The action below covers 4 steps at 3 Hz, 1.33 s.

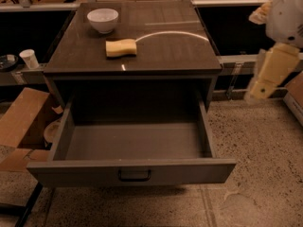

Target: Place sponge into top drawer

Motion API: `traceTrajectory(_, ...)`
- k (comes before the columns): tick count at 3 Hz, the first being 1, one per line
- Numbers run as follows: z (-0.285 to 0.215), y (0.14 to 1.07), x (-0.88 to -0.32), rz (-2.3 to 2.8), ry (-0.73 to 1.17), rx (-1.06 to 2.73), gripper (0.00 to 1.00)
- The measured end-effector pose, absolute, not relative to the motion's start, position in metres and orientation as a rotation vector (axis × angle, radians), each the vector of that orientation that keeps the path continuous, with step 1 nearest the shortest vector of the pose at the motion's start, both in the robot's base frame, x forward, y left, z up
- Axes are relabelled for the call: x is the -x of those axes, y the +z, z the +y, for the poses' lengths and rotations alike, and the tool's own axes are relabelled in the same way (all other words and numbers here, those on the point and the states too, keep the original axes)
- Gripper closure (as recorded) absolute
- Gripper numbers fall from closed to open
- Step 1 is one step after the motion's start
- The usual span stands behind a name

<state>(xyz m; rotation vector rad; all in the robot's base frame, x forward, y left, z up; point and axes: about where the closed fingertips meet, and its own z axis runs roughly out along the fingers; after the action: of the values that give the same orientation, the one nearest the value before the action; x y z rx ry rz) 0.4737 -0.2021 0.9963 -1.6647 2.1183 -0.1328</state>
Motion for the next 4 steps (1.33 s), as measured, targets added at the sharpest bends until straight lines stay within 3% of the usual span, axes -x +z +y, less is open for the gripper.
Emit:
traceTrajectory(2, -0.146, 0.974, -0.610, 1.940, 0.159, 1.619, 0.00)
traceTrajectory(4, -0.141, 0.968, -0.620, 1.939, 0.171, 1.587, 0.00)
